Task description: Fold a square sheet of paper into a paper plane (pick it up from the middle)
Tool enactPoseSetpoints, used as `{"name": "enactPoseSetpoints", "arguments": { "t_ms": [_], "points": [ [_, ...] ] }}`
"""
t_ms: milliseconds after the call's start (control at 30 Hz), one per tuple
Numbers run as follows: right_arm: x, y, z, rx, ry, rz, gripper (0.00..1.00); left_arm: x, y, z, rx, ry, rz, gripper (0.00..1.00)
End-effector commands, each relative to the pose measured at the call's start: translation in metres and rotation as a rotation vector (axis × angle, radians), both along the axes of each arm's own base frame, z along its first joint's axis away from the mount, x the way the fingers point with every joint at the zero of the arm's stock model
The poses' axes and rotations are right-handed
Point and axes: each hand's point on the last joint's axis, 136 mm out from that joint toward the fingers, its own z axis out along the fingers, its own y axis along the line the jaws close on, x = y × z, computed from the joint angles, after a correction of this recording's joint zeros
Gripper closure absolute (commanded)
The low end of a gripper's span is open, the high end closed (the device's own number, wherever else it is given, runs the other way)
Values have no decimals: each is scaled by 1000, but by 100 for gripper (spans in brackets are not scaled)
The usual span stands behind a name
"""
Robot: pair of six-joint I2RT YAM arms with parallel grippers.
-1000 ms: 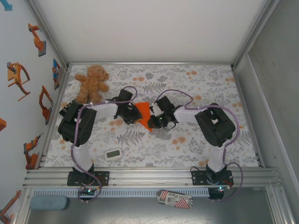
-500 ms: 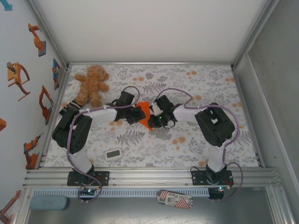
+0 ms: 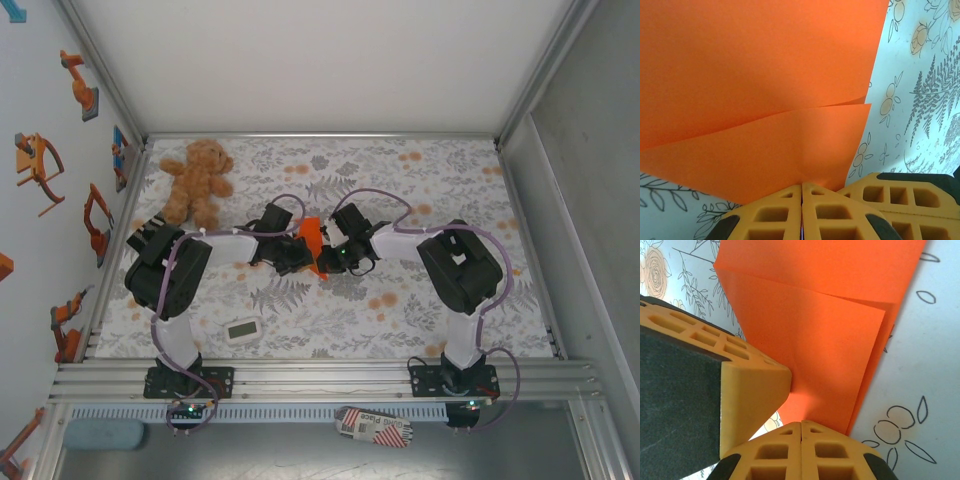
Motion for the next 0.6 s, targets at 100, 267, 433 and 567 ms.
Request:
{"name": "enactPoseSetpoints", "arguments": {
  "t_ms": [100,267,433,567],
  "points": [
    [-18,-37,-43,-210,55,4,100,12,43,-20,105,-1,35,93],
    [-20,-44,-47,-238,51,17,100,33,78,-25,128,6,100,93],
    [-15,-42,-40,-230,34,46,100,61,86,-5,115,-35,121,93],
    [-1,-36,-18,-212,-46,134,100,73,84,28,102,-107,128,92]
  ]
}}
